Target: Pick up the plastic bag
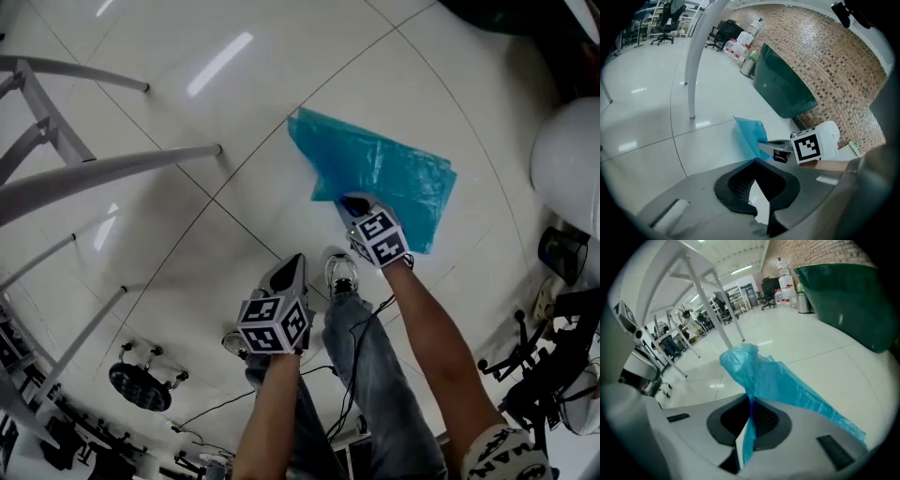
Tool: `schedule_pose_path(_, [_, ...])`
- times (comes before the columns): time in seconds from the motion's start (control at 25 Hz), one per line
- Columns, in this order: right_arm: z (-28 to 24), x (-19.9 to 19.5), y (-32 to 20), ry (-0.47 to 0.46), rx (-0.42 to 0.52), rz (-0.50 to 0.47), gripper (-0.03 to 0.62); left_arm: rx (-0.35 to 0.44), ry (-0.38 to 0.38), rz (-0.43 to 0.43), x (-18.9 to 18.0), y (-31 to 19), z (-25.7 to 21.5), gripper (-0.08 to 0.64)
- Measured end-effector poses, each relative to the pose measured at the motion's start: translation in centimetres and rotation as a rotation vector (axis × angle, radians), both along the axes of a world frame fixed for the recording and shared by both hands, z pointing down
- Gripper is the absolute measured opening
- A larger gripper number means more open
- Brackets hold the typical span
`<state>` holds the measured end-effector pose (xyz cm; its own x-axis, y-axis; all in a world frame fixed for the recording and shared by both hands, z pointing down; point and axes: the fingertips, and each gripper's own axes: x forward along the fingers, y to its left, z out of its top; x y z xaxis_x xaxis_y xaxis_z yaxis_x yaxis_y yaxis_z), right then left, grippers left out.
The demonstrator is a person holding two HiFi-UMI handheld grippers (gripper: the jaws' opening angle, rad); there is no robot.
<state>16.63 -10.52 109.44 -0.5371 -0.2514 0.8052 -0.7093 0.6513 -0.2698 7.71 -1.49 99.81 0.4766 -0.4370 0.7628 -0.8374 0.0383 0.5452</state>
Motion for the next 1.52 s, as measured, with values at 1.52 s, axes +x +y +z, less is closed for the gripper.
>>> schedule_pose_path(1.52, [-84.8, -17.1, 2.3, -0.595, 0.695, -0.029, 0.009, 0.665, -0.301, -0.486, -31.5, 9.4, -67.3, 0.000])
